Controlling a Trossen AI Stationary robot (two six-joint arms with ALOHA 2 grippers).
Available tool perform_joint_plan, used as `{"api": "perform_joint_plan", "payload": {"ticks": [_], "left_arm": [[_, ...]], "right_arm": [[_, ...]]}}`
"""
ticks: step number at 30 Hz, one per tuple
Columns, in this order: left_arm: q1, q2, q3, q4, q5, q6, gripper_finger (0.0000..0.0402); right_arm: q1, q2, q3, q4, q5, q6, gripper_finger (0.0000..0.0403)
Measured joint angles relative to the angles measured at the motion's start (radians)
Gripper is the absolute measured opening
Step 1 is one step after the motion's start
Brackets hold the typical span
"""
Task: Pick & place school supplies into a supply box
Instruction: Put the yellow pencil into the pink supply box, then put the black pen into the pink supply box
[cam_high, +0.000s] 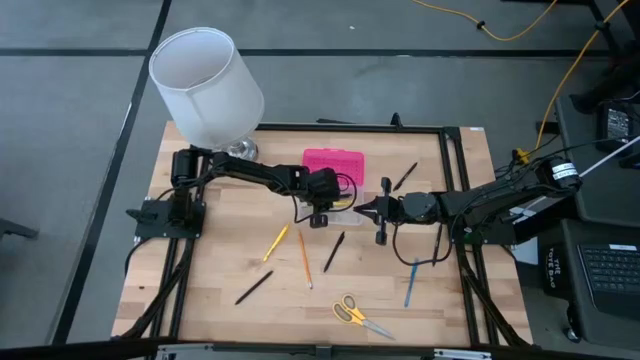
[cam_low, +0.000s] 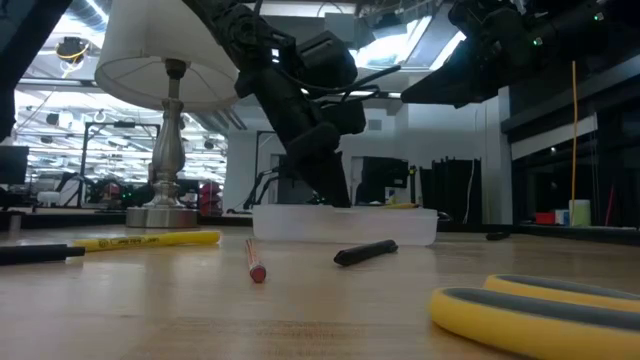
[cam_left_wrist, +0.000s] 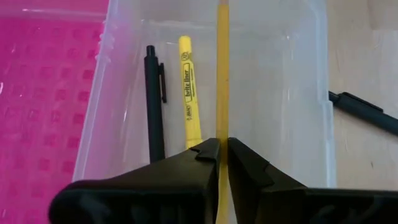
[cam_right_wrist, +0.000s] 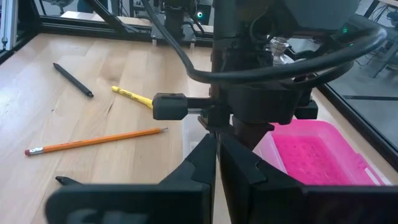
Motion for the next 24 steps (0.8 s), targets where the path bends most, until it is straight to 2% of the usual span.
{"api": "perform_joint_plan", "payload": {"ticks": [3, 8, 14, 18, 24], "left_arm": [[0.000, 0.000, 0.000, 0.000, 0.007, -0.009, 0.0021], [0.000, 0.000, 0.000, 0.000, 0.033, -0.011, 0.0059], [0.000, 0.000, 0.000, 0.000, -0.012, -0.008, 0.0095], [0.000, -0.025, 0.000, -0.020, -0.020, 0.030, 0.0105], [-0.011, -0.138, 0.000, -0.045, -0.020, 0.087, 0.0106]], "right_arm": [[0.000, 0.000, 0.000, 0.000, 0.000, 0.000, 0.0026], [0.000, 0.000, 0.000, 0.000, 0.000, 0.000, 0.0026], [0.000, 0.000, 0.000, 0.000, 0.000, 0.000, 0.0026], [0.000, 0.000, 0.000, 0.000, 0.000, 0.000, 0.0026], [0.000, 0.000, 0.000, 0.000, 0.000, 0.000, 0.0026]]}}
